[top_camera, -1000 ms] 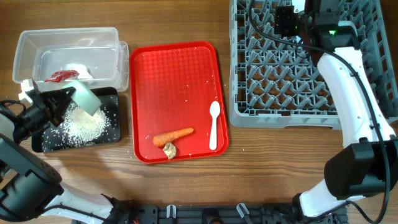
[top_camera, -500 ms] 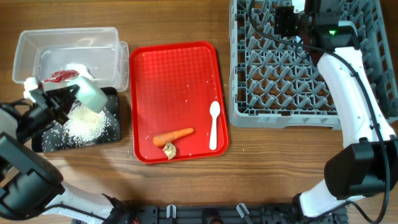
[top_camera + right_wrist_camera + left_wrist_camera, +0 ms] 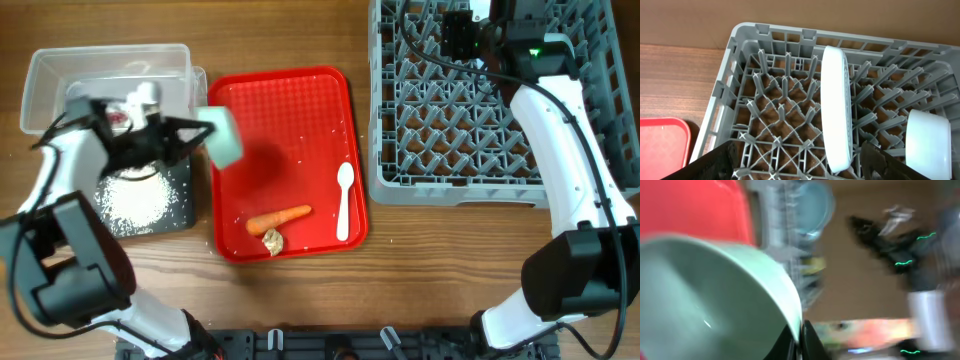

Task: Sort waste into correct bins and load items into the dishwasher rack
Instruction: 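Bring the empty bowl back and set it on the red tray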

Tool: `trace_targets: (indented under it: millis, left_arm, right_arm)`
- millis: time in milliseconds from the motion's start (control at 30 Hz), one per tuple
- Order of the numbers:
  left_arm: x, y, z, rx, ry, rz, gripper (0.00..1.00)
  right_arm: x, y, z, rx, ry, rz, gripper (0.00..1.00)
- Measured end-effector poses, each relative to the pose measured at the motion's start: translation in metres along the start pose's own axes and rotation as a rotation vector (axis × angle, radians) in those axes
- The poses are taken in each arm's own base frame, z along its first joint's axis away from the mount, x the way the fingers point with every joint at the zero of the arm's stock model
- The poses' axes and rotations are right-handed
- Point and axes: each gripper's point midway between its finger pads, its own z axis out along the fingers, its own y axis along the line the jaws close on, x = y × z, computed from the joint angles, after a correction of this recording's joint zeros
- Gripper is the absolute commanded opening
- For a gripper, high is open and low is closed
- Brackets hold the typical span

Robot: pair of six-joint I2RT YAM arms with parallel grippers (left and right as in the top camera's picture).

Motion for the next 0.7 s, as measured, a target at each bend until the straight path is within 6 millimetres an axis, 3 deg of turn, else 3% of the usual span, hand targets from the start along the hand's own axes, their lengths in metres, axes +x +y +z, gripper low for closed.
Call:
trace_targets:
  millis: [200,367,400,433,567,700]
  left_arm:
    - [-0.002,0.023,0.067,-0.253,0.09,0.123,0.04]
    - [0.018,0.03,0.133,-0.465,0.151,0.255,0.08]
    - [0.022,0.03,0.14,-0.489,0.159,0.264,0.14]
    - [0.027,0.031,0.149,-0.524,0.166,0.281,0.31]
    - [0.042,0.032,0.167,-0.605,0.184,0.322,0.55]
    - [0.042,0.034,0.169,-0.647,0.169,0.326,0.66]
  right_arm:
    - [0.002,0.0,0.0,-0.001,0.007,0.0,0.81]
    - [0.004,0.001,0.0,-0.008,0.017,-0.001,0.81]
    - [0.005,0.002,0.0,-0.013,0.02,-0.001,0.81]
    - [0.006,0.004,0.0,-0.021,0.026,-0.002,0.81]
    - [0.007,0.013,-0.001,-0.069,0.029,-0.003,0.81]
    - [0.007,0.037,-0.003,-0.166,0.025,-0.015,0.81]
